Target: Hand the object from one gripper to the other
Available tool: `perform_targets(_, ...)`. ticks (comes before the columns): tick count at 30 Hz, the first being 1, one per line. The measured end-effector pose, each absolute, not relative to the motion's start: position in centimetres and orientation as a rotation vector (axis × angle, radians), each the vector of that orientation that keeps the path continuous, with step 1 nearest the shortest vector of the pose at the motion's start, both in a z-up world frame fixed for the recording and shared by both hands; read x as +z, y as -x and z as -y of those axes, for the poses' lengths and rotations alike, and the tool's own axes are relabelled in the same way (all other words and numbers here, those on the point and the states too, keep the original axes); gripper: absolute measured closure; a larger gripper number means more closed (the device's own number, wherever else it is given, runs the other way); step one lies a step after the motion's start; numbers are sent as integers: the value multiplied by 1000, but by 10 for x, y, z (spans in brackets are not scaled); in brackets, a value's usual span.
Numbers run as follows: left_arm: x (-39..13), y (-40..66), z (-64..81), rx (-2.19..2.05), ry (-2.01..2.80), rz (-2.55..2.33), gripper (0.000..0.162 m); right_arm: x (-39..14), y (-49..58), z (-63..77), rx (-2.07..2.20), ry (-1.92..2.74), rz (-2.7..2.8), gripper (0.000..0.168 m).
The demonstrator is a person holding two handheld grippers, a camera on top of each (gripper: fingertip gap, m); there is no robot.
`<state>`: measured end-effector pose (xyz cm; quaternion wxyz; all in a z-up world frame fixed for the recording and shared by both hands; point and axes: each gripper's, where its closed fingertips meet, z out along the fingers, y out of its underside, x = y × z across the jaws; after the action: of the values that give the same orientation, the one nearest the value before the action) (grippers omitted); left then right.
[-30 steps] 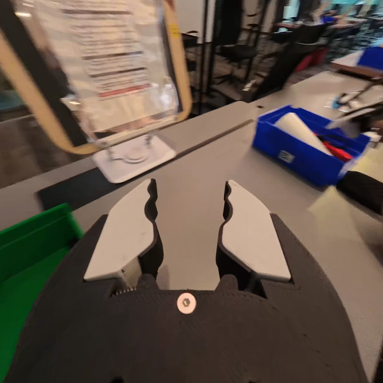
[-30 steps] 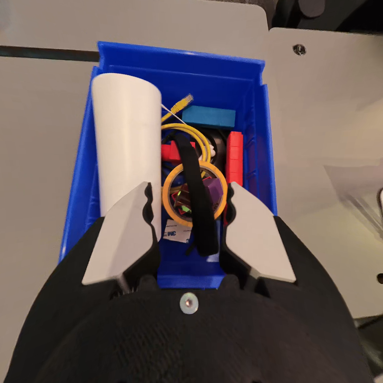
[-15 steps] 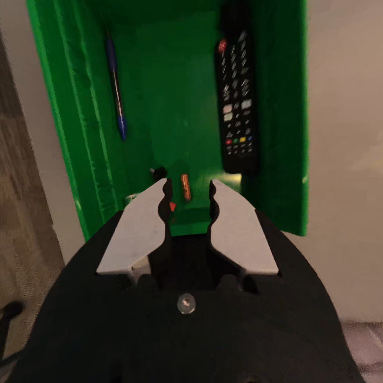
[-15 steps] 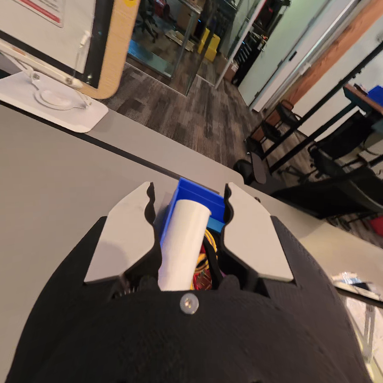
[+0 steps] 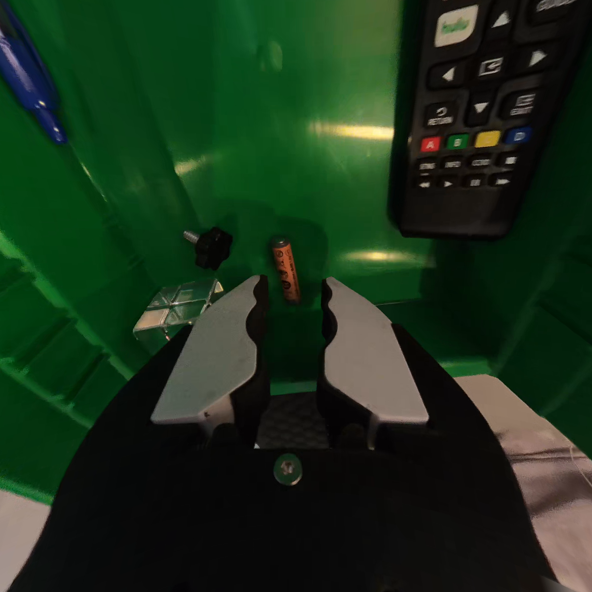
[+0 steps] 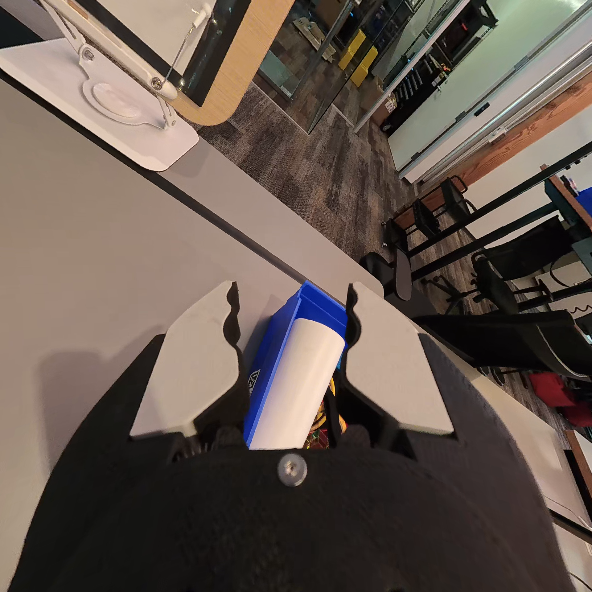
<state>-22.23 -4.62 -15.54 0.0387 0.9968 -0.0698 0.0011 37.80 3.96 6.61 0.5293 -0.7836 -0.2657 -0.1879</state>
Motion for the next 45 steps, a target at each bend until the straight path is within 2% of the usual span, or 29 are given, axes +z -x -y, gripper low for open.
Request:
perform_targets(2, -161, 221, 46, 41, -3035, 174, 134, 67, -379, -38, -450, 1867, 635, 103)
perform_targets(4, -162, 220, 45, 66, -3033, 173, 151, 69, -380, -37, -455, 1862, 637, 103)
perform_targets(7, -155, 222, 41, 18, -3060, 250, 152, 73, -379, -35, -459, 1841, 641, 104)
perform_targets(10, -123, 218, 30, -36, -3197, 246, 152, 82, -373, -33, -469, 1795, 652, 105)
perform_targets(13, -65, 190, 12, 54, -3476, 383, 152, 99, -350, -29, -466, 1660, 721, 105)
perform_targets(14, -40, 169, 7, 194, -3587, 487, 152, 105, -336, -26, -450, 1595, 758, 105)
perform_targets(16, 15, 108, 12, 744, -3687, 857, 152, 119, -295, -14, -386, 1419, 869, 104)
perform_targets(18, 62, 44, 47, 1366, -3447, 1363, 152, 126, -240, 12, -271, 1193, 1026, 99)
perform_targets(21, 91, -21, 100, 1777, -2952, 1863, 152, 126, -155, 74, -5, 864, 1222, 99)
perform_targets(23, 95, -53, 121, 1892, -2732, 1955, 152, 122, -114, 110, 105, 712, 1283, 100)
perform_targets(27, 90, -96, 146, 1989, -2438, 1998, 152, 103, -79, 128, -74, 588, 1357, 100)
perform_targets(31, 88, -107, 147, 2038, -2393, 1958, 152, 98, -72, 135, -77, 563, 1378, 115)
perform_targets(42, 92, -100, 146, 2080, -2402, 1939, 152, 99, -73, 131, -40, 619, 1376, 119)
perform_targets(43, 96, -99, 145, 2101, -2414, 1938, 149, 102, -73, 130, 15, 649, 1352, 119)
perform_targets(45, 106, -94, 136, 2125, -2514, 2002, 124, 107, -74, 127, 222, 755, 1306, 120)
